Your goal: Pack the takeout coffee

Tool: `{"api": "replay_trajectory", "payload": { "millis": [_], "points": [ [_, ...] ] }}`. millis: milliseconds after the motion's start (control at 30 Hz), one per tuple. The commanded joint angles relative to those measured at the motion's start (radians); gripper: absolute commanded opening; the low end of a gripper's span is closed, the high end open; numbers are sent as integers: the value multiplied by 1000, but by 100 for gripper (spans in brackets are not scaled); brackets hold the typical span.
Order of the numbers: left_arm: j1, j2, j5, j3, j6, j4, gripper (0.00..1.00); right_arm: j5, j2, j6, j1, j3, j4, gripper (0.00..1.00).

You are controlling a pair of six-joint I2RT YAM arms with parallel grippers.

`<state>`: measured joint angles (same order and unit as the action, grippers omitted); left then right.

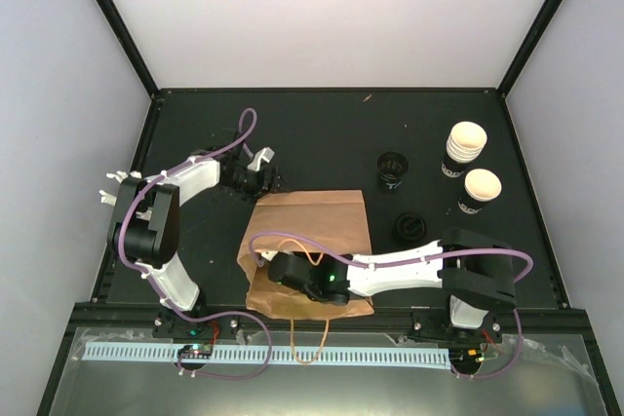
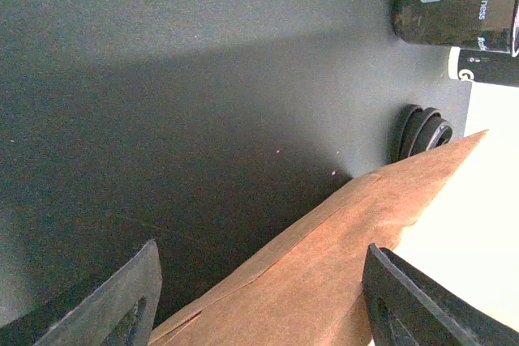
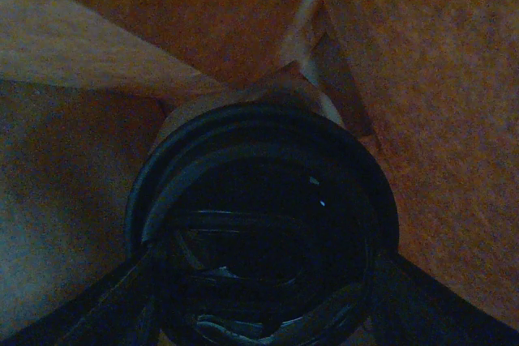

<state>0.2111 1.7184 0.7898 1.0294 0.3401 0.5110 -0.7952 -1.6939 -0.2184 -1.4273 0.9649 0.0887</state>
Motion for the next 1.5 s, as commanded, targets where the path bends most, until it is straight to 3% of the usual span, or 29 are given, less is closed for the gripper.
{"api": "replay_trajectory", "payload": {
  "millis": [0, 933, 1467],
  "points": [
    [17, -8, 45, -21, -20, 29, 70, -23, -34, -13, 9, 11, -9, 56],
    [43, 17, 40, -25, -43, 74, 69, 19, -125, 141, 95, -10, 67, 55],
    [43, 4, 37, -25, -42, 81, 69, 107, -77, 227, 181, 55, 196, 55]
  ]
}}
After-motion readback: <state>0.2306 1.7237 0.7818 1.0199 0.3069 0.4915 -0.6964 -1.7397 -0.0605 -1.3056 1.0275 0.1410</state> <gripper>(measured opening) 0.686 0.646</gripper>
